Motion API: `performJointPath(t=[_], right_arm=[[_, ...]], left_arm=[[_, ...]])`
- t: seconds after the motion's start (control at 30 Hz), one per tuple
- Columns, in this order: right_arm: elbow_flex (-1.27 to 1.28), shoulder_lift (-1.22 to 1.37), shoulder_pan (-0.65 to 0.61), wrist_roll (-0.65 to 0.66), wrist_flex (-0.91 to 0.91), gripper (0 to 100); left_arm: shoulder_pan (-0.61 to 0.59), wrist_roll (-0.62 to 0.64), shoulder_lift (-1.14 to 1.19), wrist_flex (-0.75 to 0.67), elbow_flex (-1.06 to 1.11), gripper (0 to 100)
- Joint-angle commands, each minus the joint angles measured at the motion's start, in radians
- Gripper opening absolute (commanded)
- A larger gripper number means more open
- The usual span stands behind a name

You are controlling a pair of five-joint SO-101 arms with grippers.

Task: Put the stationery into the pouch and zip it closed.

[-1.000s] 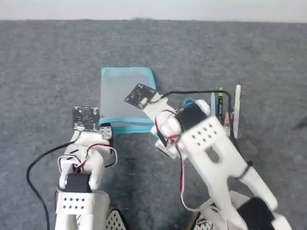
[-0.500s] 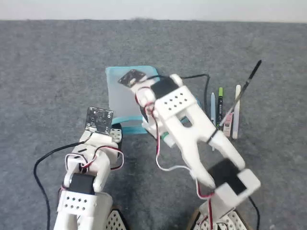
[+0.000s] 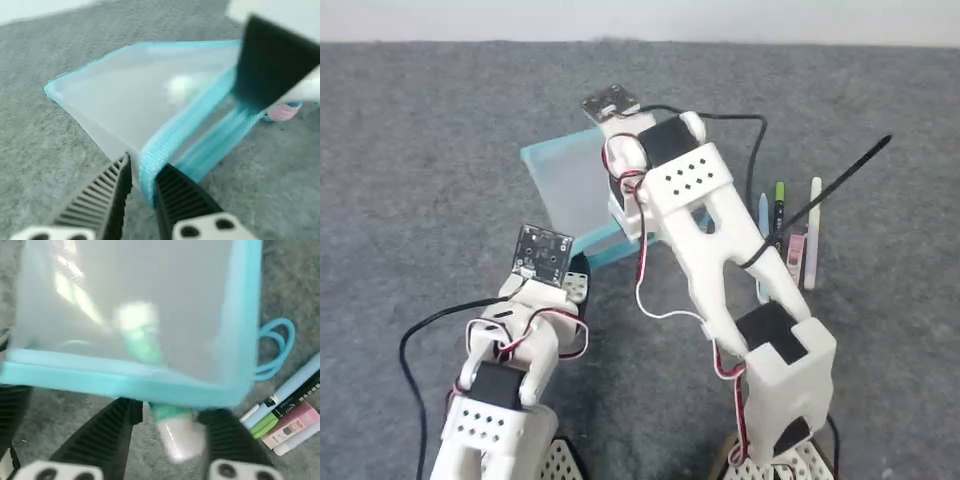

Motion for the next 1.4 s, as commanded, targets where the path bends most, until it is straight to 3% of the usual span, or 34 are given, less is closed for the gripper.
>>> performJointPath(t=[0.0,0.27,0.4,0.6,0.73,0.87,0.97,1.07,1.23,1.37], right_arm=[[-0.069,-0.021,0.007,-0.011,0.028,25.5],[-0.066,-0.041,0.012,0.051,0.036,25.4],[-0.063,-0.148,0.013,0.063,0.036,25.4],[0.087,-0.355,0.053,0.184,0.035,25.4],[0.281,-0.441,0.208,0.249,0.013,25.4],[0.531,-0.450,0.440,0.321,-0.131,25.3],[0.698,-0.432,0.576,0.370,-0.266,25.3],[0.809,-0.392,0.659,0.405,-0.351,25.3],[0.859,-0.312,0.769,0.407,-0.432,25.3],[0.856,-0.257,0.816,0.404,-0.493,25.3]], left_arm=[[0.049,-0.021,-0.012,-0.018,-0.013,1],[-0.057,-0.018,-0.014,-0.038,-0.018,1],[-0.089,-0.015,-0.012,-0.052,-0.015,1],[-0.172,0.009,-0.012,-0.054,-0.031,1],[-0.161,0.002,-0.012,-0.051,-0.039,1],[-0.288,0.051,-0.011,-0.051,-0.081,1],[-0.213,0.003,-0.011,-0.032,-0.054,1],[-0.071,-0.063,-0.018,-0.003,-0.027,1],[-0.203,-0.012,-0.012,-0.002,-0.067,1],[-0.213,-0.012,-0.017,-0.006,-0.035,1]])
